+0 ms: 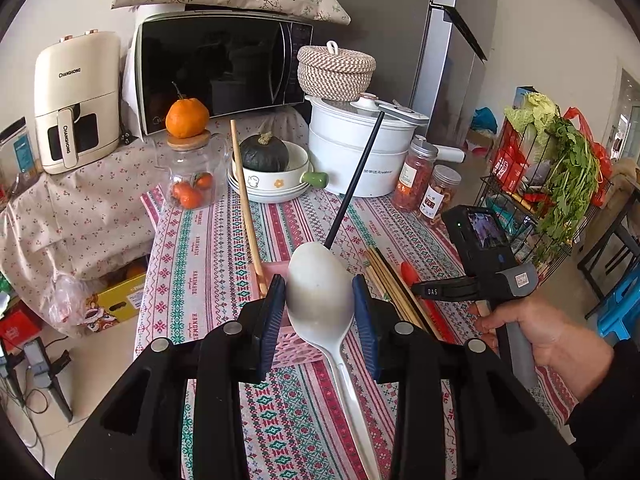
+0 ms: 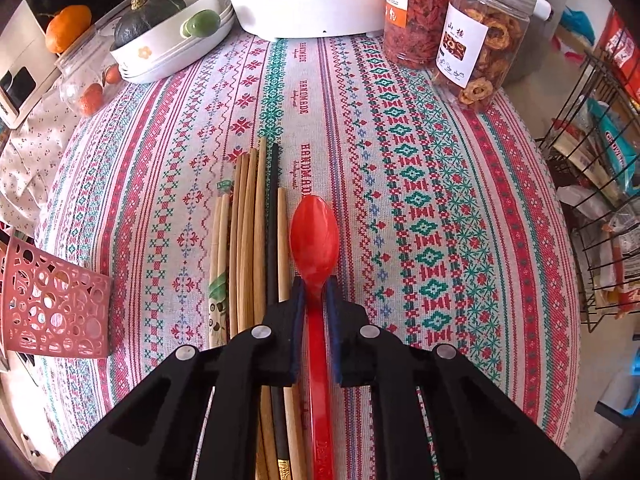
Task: Organize utensils
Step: 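Carry the white spoon toward the pink basket with the left tool while the right tool grasps the red spoon, then drop the white spoon into the pink basket with the left tool while the right tool lifts the red spoon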
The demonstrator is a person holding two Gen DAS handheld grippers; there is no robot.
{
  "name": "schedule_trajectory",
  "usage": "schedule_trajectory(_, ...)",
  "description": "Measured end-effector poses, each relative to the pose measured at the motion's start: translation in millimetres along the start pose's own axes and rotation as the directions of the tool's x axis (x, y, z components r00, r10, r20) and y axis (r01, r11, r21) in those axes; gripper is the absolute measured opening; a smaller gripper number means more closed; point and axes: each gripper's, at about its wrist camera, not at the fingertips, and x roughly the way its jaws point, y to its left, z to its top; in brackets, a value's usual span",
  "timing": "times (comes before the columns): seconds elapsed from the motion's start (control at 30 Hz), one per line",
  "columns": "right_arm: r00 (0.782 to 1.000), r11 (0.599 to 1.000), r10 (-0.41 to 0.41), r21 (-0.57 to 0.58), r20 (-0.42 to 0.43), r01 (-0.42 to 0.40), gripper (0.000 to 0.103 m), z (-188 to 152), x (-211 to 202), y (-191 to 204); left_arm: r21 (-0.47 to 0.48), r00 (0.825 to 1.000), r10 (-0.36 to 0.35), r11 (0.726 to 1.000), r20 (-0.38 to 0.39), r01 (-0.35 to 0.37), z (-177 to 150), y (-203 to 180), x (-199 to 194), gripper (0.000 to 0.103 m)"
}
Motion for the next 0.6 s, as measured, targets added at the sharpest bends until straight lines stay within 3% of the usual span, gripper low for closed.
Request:
schedule_trajectory(0.17,0.995,1.0,-0.002,-0.008,0.102,0.002,0.01,-5,-35,-1,-0.046,0.995,0.035,0.998,0.095,-0.031,11,14,-17,0.033)
schedule_trajectory(0.27,0.982,1.0,0.02,-0.001,0.19,-0.02,0.01,-11,-68,-3,-0.062,0.98,0.057,0.997,0.192,-0.046,18,19,-30,0.033)
schedule_trajectory(0.43,0.935,0.997,0.075,0.001,0.347,-0.08,0.01,-22,-126,-3,-0.065,0.911,0.106,0.994,0.398,-0.088,21,17,-42,0.033)
schedule_trajectory(0.6,0.884,0.99,0.121,0.012,0.451,-0.142,0.01,-28,-159,-2,-0.067,0.853,0.203,0.979,0.48,-0.195,28,11,-26,0.033)
